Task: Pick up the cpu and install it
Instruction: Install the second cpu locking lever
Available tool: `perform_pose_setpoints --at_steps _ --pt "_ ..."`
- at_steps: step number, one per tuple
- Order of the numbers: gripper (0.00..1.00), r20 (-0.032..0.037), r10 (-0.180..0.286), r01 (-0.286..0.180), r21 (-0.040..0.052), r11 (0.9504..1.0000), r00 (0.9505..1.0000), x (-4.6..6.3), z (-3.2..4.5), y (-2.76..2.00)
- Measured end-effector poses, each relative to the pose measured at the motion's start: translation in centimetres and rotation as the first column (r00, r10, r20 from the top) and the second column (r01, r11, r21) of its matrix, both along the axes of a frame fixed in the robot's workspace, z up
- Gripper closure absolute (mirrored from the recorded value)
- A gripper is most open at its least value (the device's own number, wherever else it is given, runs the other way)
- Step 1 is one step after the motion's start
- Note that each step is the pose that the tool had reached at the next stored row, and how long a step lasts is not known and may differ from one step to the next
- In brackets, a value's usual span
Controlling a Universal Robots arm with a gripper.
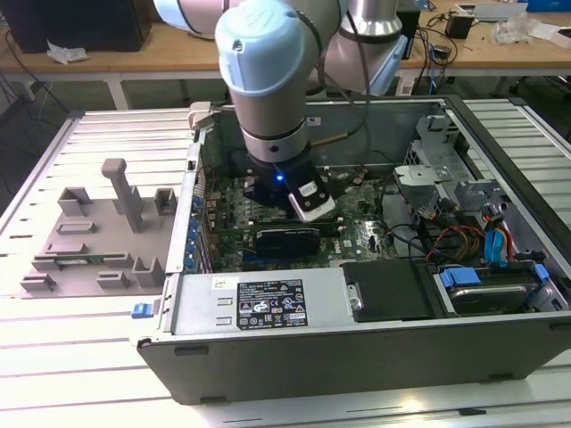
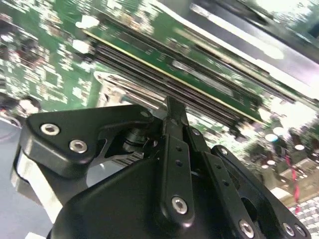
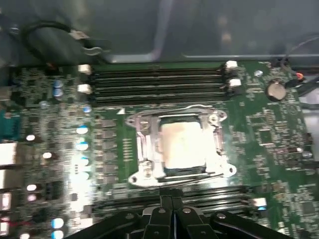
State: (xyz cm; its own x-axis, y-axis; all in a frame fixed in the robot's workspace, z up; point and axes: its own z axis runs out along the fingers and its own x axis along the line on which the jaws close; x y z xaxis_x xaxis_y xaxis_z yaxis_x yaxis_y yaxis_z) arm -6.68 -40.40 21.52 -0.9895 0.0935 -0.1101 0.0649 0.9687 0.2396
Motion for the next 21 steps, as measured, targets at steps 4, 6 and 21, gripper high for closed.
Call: perform_pose_setpoints --at_steps 4,6,21 --pt "0.89 -0.0002 -0.001 0.001 -0.0065 1.0 1.0 1.4 0.0 0.71" --pt "0.89 -0.0004 -0.001 0.001 -0.0119 0.9999 1.0 1.7 0.01 1.48" --pt "0.89 -0.0003 -0.001 0.001 -0.0279 0.9996 1.0 1.7 1.37 3.97"
